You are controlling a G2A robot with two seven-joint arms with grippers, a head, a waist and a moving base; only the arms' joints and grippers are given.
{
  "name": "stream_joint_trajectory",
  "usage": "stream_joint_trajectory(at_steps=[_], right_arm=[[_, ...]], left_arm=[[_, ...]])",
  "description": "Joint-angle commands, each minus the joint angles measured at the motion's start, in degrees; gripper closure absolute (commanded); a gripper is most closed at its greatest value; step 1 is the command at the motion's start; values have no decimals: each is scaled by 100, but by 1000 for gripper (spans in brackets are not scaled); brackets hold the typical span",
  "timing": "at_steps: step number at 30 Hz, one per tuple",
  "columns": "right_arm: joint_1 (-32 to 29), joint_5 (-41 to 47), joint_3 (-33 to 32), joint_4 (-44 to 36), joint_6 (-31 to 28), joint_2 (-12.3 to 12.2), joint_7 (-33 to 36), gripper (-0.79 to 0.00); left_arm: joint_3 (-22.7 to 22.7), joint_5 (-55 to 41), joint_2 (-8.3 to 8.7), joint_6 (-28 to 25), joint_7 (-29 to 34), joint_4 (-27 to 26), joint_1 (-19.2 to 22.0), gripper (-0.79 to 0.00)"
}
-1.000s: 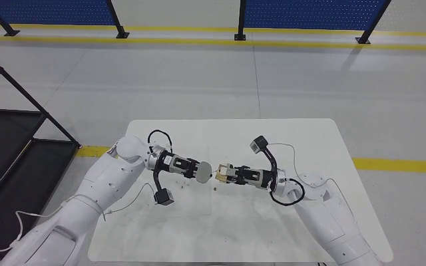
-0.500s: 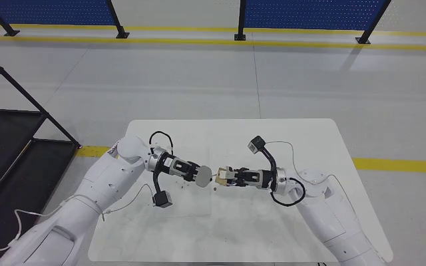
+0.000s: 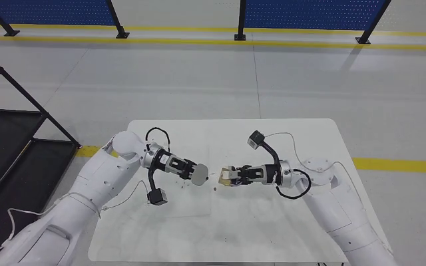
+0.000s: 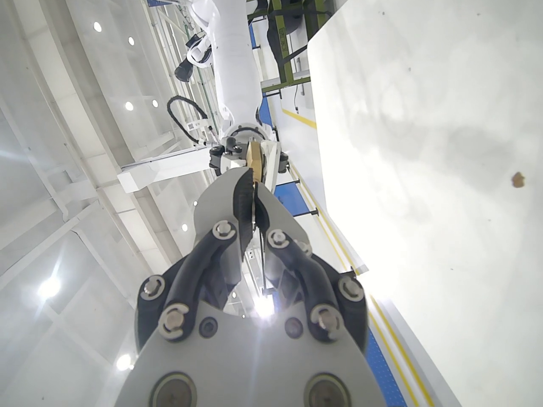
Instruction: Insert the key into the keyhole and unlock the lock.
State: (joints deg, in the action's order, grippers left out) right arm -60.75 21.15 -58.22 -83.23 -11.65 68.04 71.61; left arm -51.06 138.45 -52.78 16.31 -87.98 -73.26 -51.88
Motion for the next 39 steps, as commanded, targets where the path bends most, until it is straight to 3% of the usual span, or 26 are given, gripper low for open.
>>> stream_joint_trajectory(at_steps=[1,9,17,32,39], right_arm=[[114,56,5,27,93,-4,185,0],[765,397,288,479,418,55,1094,0],[1473,595,765,1103,569,215,1582,0],[1473,595,765,1103,569,215,1582,0],[1353,634,739,971,670,163,1639,0]], left_arm=[[35,-47,24,-1,-2,-8,27,0],[518,-330,149,0,-2,-20,336,0],[1196,-617,286,1,-2,-77,790,0],[1174,-581,286,-14,205,-98,736,0],[1093,-721,308,-3,-2,-218,642,0]])
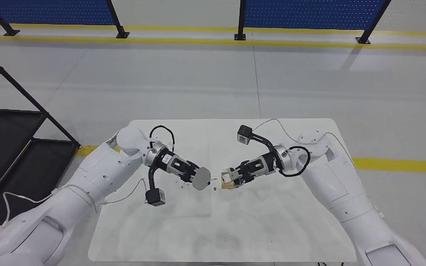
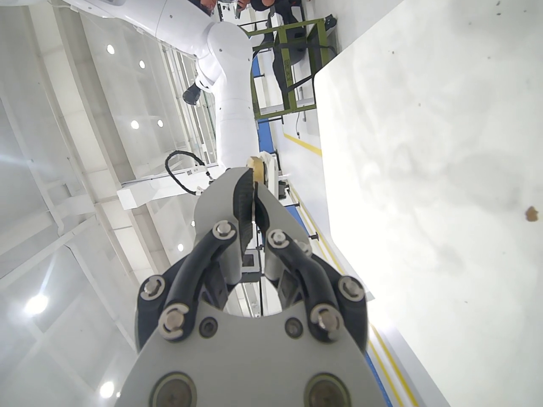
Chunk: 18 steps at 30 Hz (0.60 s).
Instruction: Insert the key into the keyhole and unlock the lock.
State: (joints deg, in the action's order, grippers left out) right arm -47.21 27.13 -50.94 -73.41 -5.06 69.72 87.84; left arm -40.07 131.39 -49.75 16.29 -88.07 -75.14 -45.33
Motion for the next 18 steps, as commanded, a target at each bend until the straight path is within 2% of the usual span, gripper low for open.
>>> stream_joint_trajectory(at_steps=[1,18], right_arm=[[6,78,37,-21,20,-14,16,0],[538,1153,1046,149,-346,-301,16,0]], left_arm=[[-20,-23,12,0,7,-44,-23,0],[38,-141,86,1,7,-375,-84,0]])
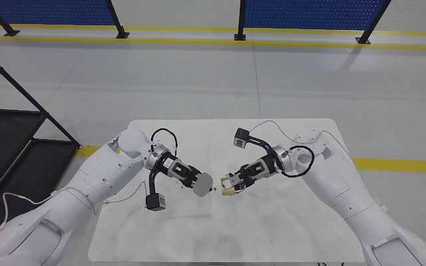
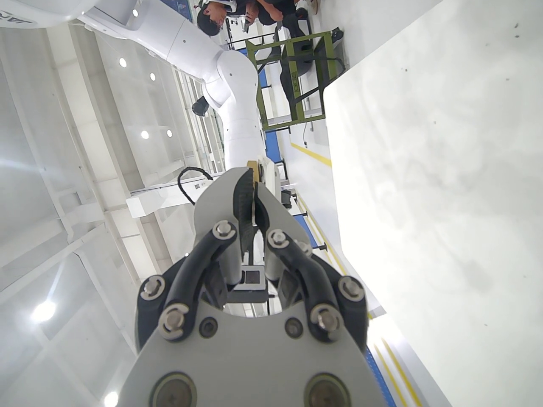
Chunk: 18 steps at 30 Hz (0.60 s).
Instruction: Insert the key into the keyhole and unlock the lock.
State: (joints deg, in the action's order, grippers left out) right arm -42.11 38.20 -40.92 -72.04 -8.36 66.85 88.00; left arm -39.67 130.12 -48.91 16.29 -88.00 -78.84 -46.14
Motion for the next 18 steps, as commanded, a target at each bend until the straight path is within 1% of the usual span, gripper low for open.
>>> stream_joint_trajectory(at_steps=[1,18], right_arm=[[58,96,94,24,-45,-31,0,0],[415,647,689,193,-306,-204,0,0]], left_arm=[[-2,-26,2,0,0,-10,-10,0],[135,-115,16,0,0,-104,27,0]])
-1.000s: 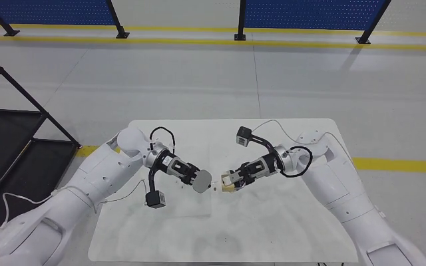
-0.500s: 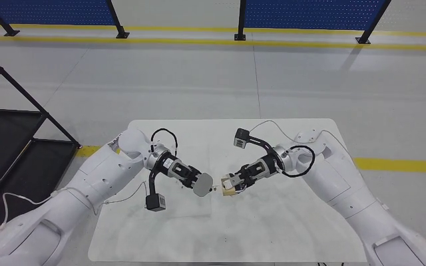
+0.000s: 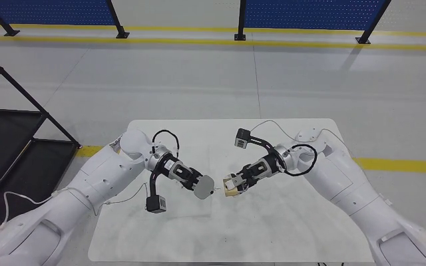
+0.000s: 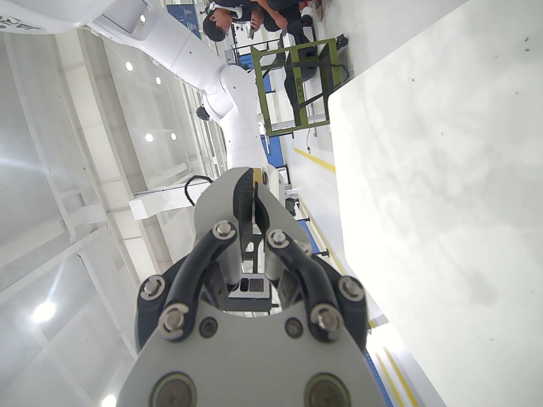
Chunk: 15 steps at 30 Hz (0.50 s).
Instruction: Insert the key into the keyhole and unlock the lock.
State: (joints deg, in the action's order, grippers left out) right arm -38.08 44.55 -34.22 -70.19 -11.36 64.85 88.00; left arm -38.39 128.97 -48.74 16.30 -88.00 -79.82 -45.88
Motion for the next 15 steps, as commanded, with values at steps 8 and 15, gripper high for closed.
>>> stream_joint_trajectory(at_steps=[8,15], right_arm=[[81,152,151,62,-55,-14,0,0],[116,219,220,88,-88,-1,0,0]], left_arm=[[63,-32,-5,0,0,4,32,0],[86,-59,-15,0,0,22,51,0]])
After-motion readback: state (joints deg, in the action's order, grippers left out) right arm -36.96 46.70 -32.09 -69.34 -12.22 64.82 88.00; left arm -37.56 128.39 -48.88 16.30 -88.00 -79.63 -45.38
